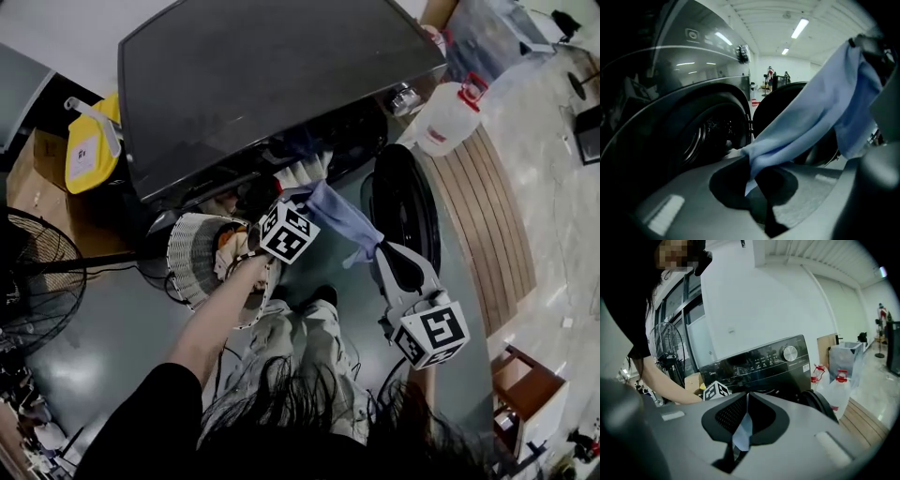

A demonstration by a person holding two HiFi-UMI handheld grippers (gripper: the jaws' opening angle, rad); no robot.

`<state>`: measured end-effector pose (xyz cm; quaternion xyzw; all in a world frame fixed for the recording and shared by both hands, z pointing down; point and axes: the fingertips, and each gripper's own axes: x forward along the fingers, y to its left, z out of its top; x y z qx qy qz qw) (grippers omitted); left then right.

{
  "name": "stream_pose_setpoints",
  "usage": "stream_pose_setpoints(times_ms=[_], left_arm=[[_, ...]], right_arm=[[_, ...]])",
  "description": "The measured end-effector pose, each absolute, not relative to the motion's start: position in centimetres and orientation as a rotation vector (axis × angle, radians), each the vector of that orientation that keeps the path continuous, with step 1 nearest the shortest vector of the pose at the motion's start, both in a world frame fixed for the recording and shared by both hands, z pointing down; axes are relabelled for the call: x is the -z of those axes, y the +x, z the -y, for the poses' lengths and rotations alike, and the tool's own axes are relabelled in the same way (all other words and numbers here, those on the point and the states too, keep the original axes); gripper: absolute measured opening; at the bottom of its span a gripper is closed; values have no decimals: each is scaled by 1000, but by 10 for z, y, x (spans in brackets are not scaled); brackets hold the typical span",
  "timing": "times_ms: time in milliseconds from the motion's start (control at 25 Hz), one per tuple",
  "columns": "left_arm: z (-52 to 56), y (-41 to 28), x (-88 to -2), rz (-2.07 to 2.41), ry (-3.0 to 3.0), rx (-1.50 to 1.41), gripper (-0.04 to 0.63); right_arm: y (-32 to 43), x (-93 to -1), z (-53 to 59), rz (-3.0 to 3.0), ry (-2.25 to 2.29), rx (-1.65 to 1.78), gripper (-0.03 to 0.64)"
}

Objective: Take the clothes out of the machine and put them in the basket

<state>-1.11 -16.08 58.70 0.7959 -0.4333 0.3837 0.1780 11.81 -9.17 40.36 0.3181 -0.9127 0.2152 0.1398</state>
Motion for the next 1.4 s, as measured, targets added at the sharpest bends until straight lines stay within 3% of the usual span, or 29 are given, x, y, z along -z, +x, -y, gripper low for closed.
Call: stream_pose_setpoints(times_ms=[800, 920, 1000, 1120, 1200, 1320, 1400], left_arm=[[81, -21, -313, 1502, 2403, -314, 10], [68, -26, -269, 1561, 2435, -275, 10], [60, -31, -244, 1611, 2468, -291, 9], [46, -39, -206, 1674, 2538, -330, 10], [35, -45, -184, 1705, 2573, -333, 11], [15, -54, -157, 1763, 2595, -327, 10], [0, -61, -143, 1803, 2596, -318, 11]], right_arm=[[60, -426, 63, 2500, 613, -503, 53], [45, -422, 55, 2507, 556, -517, 131], [32, -420, 49, 2510, 523, -528, 221], [12, -414, 40, 2533, 493, -570, 417], [-3, -408, 32, 2567, 446, -637, 494], [-30, -399, 18, 2599, 357, -764, 511], [-51, -391, 8, 2626, 299, -815, 477]])
